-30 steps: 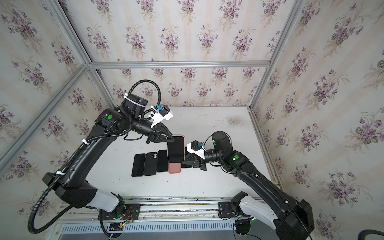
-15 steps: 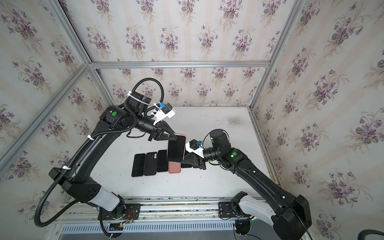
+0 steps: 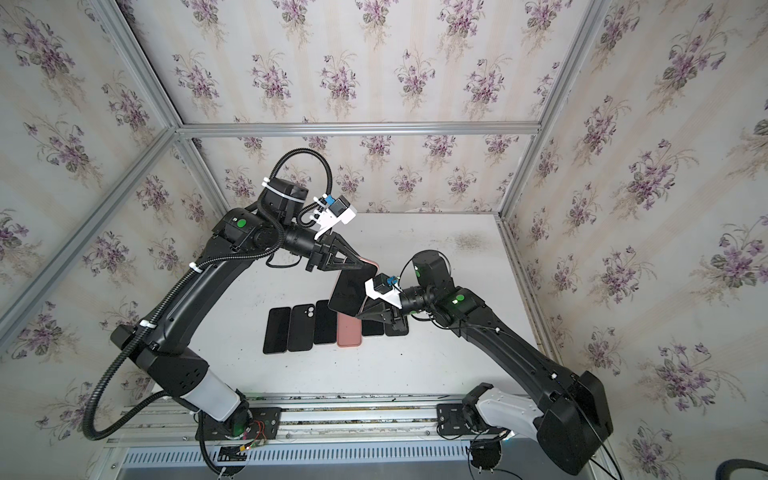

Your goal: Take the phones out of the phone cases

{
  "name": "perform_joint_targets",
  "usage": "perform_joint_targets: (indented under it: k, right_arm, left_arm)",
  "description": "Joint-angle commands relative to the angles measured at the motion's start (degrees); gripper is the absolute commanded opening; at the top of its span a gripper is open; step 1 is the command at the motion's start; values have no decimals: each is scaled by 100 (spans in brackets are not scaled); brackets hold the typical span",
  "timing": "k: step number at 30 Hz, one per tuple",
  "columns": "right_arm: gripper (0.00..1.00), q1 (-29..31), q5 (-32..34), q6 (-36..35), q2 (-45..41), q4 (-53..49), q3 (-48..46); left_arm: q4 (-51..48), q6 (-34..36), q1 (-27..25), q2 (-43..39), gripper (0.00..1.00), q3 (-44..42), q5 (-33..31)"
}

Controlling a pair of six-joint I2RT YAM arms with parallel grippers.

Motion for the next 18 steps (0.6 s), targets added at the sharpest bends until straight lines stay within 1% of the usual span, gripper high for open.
perform_joint_targets:
  k: [1, 7, 12, 15, 18]
  right_arm:
    - [4, 32, -94, -307, 31, 1097, 84]
    - [2, 34, 32, 77, 174, 1894, 3]
    - [2, 37, 255, 312, 175, 2332, -130]
    - [2, 37, 315, 434, 125, 2426, -225]
    - [2, 32, 543, 607, -35, 2493, -445]
  left_arm:
    - [467, -430, -13, 64, 0, 20, -23]
    - [615, -597, -35, 154, 0, -3, 23]
    - [699, -693, -35, 158, 0, -52, 91]
    - [747, -745, -25, 148, 0, -90, 122]
    - [810, -854, 4, 122, 0, -66, 179]
